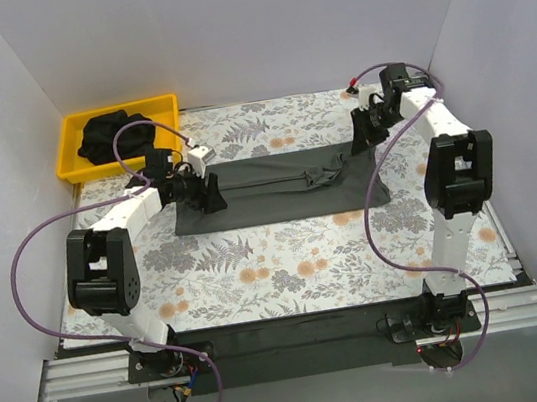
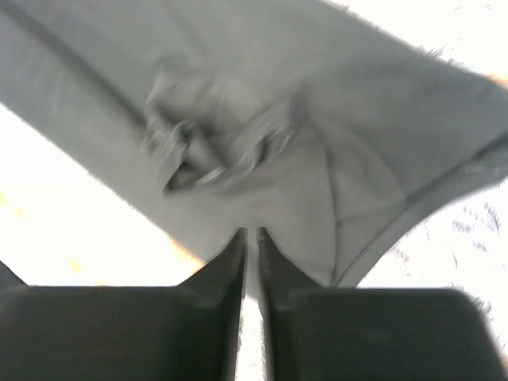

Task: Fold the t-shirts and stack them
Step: Fold the tshirt

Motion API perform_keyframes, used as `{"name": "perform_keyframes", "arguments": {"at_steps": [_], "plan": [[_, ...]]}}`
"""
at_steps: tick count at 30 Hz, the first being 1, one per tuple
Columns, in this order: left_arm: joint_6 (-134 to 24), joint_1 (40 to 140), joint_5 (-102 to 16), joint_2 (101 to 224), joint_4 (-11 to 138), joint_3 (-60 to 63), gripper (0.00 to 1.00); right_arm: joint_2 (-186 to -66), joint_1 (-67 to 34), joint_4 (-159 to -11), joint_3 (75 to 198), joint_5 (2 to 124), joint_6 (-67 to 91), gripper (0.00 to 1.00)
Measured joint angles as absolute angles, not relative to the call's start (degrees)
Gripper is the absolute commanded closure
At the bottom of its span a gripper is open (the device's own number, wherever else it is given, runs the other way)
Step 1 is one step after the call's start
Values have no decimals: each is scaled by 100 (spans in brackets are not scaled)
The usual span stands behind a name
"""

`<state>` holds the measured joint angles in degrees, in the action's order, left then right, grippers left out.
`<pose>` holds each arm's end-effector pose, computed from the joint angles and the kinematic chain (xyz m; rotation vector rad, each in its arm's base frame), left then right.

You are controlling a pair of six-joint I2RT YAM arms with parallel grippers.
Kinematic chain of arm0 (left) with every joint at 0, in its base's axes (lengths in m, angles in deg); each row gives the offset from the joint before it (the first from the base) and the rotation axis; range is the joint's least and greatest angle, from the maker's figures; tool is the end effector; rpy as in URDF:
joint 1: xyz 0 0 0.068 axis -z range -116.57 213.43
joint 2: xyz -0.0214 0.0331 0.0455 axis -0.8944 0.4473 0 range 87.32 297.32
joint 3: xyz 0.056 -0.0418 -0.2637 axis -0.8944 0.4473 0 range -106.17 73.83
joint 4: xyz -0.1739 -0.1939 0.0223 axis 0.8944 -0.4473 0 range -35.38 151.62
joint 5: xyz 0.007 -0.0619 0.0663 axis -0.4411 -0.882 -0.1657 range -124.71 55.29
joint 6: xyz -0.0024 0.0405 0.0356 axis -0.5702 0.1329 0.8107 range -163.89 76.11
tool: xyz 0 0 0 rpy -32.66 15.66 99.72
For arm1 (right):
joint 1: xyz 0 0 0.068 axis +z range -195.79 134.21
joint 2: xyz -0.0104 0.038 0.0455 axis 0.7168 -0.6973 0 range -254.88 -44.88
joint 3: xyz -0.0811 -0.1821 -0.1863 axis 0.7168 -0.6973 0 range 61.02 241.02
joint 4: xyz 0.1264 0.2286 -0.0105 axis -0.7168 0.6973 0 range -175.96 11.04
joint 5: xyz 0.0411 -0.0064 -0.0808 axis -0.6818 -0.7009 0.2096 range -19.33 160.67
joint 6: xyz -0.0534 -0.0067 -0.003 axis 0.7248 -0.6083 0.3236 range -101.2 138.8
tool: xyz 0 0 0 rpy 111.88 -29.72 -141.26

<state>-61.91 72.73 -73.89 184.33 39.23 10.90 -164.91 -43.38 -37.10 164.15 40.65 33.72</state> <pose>0.3367 -0.0779 0.2033 0.0785 2.5509 -1.0580 0.4458 0.0366 0.2327 -0.5396 2.5470 0.6319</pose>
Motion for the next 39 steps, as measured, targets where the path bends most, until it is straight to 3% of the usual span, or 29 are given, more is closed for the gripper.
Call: {"name": "perform_keyframes", "arguments": {"at_steps": [2,6,12,30,39], "plan": [[-6195,7258,-7383,18431,3916,1090,48,-15999,-4303,-3708,16000,4100,3553,99],[-6232,7266,-7391,18431,3914,1090,48,-15409,-3995,-3725,15309,4312,3776,99],[-6281,7266,-7391,18429,3894,1055,48,-15765,-3332,-3756,15064,4592,3857,99],[-6171,7266,-7389,18398,3896,1037,48,-16910,-3072,-3880,16513,4856,3689,99],[-6117,7266,-7372,18396,3892,1048,48,-17472,-3028,-3950,16568,4861,3676,99]]}}
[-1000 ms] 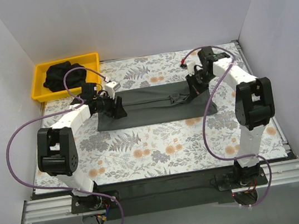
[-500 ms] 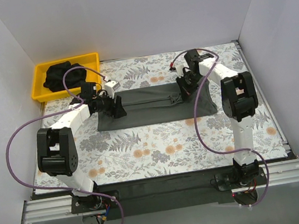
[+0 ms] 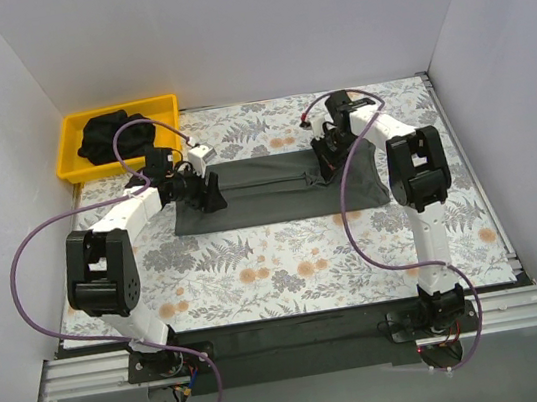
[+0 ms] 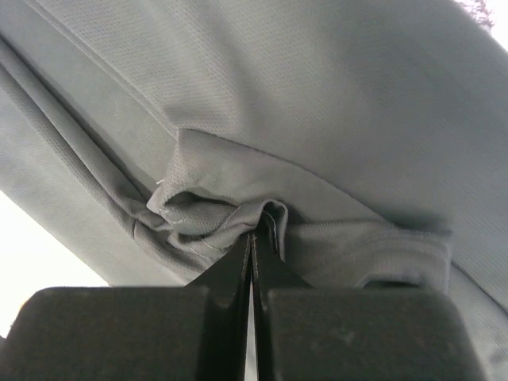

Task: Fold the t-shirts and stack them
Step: Fold the tshirt

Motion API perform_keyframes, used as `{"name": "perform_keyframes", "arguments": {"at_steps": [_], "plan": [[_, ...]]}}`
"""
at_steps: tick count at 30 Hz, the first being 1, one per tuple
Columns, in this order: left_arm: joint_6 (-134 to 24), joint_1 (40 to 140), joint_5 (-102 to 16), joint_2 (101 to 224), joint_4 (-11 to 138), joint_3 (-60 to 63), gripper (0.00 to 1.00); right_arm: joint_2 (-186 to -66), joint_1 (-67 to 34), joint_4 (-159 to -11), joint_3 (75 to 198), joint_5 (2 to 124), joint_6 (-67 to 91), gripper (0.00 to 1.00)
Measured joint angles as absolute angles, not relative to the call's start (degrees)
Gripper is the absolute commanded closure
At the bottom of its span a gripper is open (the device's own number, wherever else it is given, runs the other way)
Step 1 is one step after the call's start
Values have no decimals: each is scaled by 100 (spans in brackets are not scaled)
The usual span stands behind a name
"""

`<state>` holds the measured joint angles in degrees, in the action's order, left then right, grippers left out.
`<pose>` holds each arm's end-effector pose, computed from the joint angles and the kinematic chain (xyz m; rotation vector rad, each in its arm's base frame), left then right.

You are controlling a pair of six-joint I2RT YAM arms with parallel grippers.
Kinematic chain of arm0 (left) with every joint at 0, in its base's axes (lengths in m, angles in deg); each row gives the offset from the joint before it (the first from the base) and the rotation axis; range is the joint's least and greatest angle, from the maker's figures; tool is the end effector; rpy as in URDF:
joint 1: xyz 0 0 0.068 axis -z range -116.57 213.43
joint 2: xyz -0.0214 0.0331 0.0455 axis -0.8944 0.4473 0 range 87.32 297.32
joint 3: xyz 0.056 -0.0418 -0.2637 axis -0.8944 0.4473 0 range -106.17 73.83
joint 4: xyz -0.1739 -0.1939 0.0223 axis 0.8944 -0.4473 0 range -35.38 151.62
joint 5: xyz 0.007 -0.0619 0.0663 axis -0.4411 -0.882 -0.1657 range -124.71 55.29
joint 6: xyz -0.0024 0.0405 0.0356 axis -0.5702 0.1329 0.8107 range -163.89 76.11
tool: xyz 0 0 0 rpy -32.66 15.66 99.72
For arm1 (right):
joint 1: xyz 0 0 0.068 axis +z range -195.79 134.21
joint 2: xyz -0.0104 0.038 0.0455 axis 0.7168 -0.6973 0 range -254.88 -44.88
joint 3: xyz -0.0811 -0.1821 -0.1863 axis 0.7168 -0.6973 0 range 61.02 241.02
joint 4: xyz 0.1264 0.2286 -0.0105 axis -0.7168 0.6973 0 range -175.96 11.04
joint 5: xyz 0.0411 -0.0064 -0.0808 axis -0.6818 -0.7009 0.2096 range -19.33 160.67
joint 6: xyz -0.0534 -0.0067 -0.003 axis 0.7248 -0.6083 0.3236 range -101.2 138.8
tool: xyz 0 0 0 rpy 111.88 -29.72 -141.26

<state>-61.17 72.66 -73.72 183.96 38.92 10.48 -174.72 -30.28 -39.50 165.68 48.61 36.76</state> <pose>0.3371 -0.0775 0.2072 0.0958 2.5393 -1.0480 0.4493 0.1386 0.1648 -0.8804 2.6251 0.5297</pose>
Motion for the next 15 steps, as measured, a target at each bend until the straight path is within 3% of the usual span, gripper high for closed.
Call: {"name": "perform_keyframes", "arguments": {"at_steps": [10,14,15], "plan": [[-6132,7266,-7245,18396,3846,1092,47,-17649,-2989,-4011,16795,4786,3508,97],[-6158,7266,-6871,18444,3525,948,46,-17557,-3053,-4038,16797,4599,3449,69],[-6130,7266,-6740,18523,3313,766,48,-17487,-3098,-4020,16795,4518,3411,66]]}}
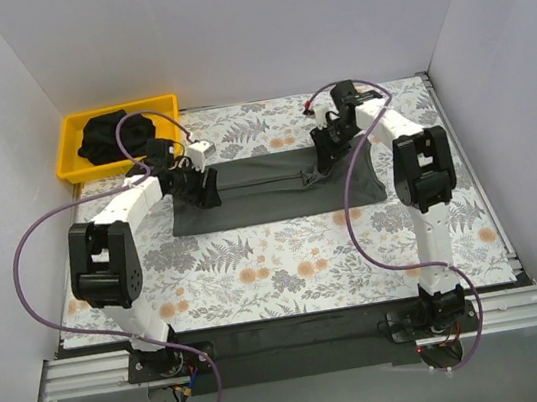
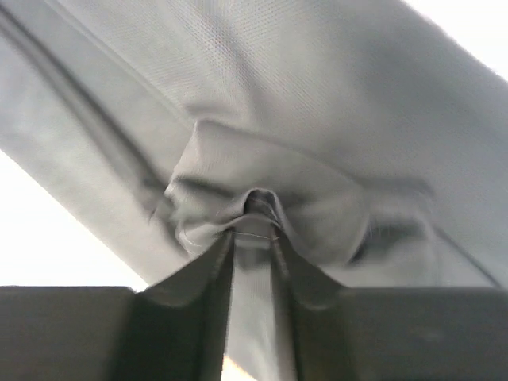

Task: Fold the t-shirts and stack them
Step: Fold the tshirt

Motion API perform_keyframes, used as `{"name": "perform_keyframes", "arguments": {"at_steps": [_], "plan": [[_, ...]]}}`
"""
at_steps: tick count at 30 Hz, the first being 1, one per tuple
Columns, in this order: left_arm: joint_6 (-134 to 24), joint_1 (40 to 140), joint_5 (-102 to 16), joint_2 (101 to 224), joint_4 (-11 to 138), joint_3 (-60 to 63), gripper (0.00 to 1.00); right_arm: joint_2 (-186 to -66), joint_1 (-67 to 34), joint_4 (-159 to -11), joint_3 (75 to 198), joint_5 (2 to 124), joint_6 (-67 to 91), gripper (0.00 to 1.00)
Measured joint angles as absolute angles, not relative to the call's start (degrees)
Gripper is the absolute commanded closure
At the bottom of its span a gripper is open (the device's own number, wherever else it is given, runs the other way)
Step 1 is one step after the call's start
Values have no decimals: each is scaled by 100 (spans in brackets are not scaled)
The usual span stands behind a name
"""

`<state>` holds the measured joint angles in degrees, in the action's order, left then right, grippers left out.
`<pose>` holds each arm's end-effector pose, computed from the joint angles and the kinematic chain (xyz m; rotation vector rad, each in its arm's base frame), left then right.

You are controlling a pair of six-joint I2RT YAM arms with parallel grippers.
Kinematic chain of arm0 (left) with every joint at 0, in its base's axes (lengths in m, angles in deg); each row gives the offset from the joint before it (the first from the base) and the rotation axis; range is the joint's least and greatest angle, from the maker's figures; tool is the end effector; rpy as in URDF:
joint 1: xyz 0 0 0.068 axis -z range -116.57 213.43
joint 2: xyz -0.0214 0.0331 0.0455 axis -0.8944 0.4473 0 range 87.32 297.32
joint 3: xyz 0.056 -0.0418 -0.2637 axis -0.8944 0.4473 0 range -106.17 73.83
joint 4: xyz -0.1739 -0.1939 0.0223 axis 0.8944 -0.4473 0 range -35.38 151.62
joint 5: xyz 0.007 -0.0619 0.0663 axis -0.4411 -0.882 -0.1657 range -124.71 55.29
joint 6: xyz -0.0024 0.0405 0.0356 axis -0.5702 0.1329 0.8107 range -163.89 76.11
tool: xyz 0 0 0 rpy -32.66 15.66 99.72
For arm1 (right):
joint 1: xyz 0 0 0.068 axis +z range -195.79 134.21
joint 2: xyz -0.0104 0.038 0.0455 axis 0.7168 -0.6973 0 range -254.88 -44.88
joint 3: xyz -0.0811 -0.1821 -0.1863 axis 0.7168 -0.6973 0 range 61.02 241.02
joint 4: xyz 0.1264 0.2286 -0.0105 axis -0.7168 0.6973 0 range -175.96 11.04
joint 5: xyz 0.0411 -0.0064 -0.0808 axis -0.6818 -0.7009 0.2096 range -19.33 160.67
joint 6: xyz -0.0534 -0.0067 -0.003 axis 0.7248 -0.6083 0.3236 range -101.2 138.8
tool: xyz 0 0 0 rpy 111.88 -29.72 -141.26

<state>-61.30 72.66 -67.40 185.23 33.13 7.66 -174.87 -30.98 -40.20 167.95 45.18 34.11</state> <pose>0.3403 -0.0748 0.2069 0.0170 2.6324 -0.9096 0.4571 0.1367 0.1761 -0.8145 2.5861 0.6104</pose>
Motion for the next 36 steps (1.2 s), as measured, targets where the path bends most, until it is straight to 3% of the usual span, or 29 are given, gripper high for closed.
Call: {"name": "perform_keyframes", "arguments": {"at_steps": [4,7,13,19,27,31,36], "plan": [[-5848,7266,-6318,19166,2646,-458,49,-16670,-3418,-3939,16751,4548,3608,63],[-5485,7290,-6032,19480,2205,-1074,53,-15726,-3627,-3865,16559,4701,3866,69],[-4893,7564,-5293,19677,1691,-1218,62,-14711,-3531,-3614,15431,4767,4063,72],[-4670,7653,-4744,20088,1597,-1212,64,-15306,-3363,-3487,14430,5092,3999,76],[-4617,7651,-4572,19979,1569,-901,59,-15649,-3359,-3836,14391,5707,4008,77],[-4556,7651,-4681,19695,1579,-746,58,-16224,-3359,-3994,14730,6122,4074,79],[-4508,7655,-4904,19397,1601,-637,58,-17083,-3341,-3773,16067,6577,4109,81]]}}
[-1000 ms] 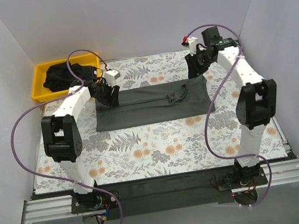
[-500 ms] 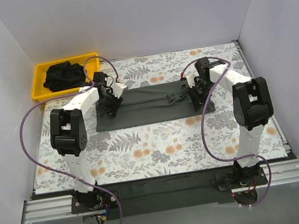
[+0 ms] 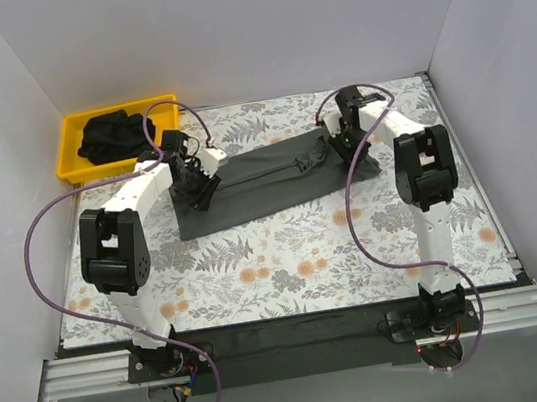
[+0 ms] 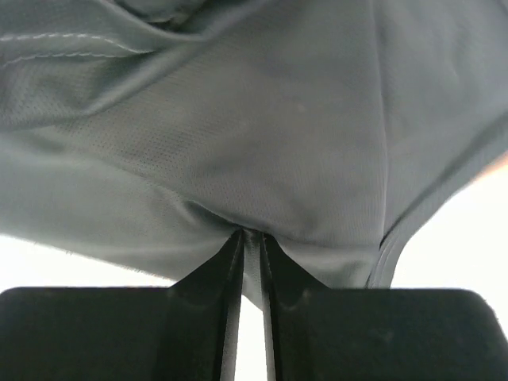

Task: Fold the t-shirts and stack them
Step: Fold the tshirt

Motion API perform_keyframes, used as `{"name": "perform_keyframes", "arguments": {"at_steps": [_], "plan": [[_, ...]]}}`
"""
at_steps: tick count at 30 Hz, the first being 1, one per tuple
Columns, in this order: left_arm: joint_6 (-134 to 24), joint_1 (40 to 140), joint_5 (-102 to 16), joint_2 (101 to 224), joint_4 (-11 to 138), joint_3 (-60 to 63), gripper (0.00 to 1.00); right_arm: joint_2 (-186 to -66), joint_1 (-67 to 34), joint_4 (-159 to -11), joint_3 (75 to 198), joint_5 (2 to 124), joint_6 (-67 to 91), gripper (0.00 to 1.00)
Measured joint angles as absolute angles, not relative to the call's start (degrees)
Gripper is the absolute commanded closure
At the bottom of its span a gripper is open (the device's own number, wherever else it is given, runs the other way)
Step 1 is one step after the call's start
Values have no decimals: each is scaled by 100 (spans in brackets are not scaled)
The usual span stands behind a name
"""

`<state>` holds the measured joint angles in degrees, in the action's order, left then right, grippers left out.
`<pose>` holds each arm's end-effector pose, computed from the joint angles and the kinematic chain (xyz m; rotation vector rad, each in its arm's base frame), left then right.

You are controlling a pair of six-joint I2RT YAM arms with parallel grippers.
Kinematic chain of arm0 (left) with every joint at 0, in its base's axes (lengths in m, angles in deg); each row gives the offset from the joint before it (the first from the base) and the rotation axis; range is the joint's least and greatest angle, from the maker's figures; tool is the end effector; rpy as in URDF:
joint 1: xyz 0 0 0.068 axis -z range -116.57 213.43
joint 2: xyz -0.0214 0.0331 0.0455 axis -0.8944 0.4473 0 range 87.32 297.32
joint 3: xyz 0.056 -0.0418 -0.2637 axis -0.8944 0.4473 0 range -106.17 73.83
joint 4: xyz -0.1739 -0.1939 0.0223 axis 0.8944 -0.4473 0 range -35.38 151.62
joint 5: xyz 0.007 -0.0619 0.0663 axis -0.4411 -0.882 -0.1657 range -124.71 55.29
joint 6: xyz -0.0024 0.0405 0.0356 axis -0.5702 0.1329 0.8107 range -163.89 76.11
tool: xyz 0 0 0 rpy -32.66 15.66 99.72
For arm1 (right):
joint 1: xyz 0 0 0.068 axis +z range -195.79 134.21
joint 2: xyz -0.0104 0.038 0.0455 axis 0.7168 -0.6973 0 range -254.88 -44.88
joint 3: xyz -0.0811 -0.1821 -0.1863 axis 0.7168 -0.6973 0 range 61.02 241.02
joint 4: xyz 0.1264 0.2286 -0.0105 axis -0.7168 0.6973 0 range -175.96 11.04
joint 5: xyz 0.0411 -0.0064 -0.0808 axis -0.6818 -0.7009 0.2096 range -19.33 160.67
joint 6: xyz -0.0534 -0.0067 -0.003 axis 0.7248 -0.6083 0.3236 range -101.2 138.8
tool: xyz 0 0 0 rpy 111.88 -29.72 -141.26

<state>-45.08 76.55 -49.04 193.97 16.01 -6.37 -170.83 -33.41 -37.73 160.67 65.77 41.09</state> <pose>0.3633 -0.0937 0.2078 0.3505 2.8132 -0.4091 0.4392 0.0995 0.1670 -0.8693 2.7290 0.0884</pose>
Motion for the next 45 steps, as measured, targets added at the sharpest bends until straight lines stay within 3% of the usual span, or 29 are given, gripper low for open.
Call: {"name": "perform_keyframes", "arguments": {"at_steps": [5,8,11,16,25,31,35,39,45], "plan": [[-4543,7824,-5044,19362,1754,-528,60,-18421,-3328,-3989,18347,7132,4148,77],[-4622,8147,-5011,19397,1947,-362,61,-18869,-3328,-4468,19112,7272,4141,67],[-4672,8552,-4893,19430,2141,-62,62,-18604,-3330,-4892,18736,7346,4155,55],[-4713,9303,-4419,19445,2281,338,66,-17616,-3365,-5187,18017,7370,4179,48],[-5546,10947,-5129,19633,1735,-21,67,-15573,-3625,-5307,17068,7053,4170,47],[-6473,11867,-6373,20339,1538,-1352,58,-15361,-3783,-5012,16561,6640,4056,48],[-7264,11636,-6806,20228,2093,-1988,57,-15356,-3818,-4685,16059,6161,3888,56],[-7780,10641,-7098,19865,2642,-2235,58,-15380,-3726,-4444,15639,5849,3720,68],[-8051,9059,-6889,19378,2994,-1776,59,-15909,-3125,-4368,15936,5888,3505,73]]}}
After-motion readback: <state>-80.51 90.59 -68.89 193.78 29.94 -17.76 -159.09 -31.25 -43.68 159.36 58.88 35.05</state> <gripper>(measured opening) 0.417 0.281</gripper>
